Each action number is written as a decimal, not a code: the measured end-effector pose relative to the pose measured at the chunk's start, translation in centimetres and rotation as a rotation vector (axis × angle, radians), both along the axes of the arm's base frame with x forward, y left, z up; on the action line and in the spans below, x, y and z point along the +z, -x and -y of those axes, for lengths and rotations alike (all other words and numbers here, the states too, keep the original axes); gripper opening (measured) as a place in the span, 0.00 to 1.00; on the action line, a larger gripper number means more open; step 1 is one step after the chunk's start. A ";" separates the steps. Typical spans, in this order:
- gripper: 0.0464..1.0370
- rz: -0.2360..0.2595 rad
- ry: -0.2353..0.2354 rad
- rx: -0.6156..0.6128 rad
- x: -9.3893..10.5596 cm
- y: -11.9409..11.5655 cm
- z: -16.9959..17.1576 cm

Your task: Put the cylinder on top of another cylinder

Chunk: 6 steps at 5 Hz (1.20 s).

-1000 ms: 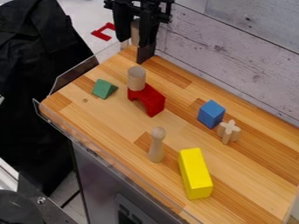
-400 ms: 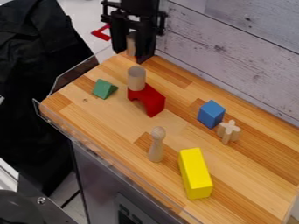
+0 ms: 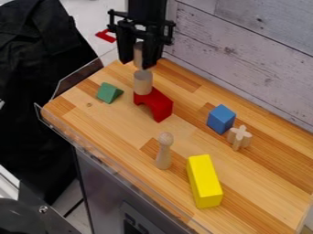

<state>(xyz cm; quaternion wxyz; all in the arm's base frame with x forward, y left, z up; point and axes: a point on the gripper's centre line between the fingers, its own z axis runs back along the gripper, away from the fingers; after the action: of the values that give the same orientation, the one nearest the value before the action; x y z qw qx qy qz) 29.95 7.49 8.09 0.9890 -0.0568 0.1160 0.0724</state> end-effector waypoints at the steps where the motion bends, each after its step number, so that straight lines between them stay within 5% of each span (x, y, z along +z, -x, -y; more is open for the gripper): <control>1: 0.49 -0.017 0.006 0.002 -0.5 0.1 0.0; 5: 0.54 -0.053 0.025 -0.006 -1.6 0.2 0.2; 6: 0.84 -0.067 0.034 -0.011 -1.9 0.0 0.2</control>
<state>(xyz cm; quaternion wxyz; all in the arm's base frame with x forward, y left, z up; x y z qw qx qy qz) 29.94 7.31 6.17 0.9838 -0.0706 0.1507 0.0667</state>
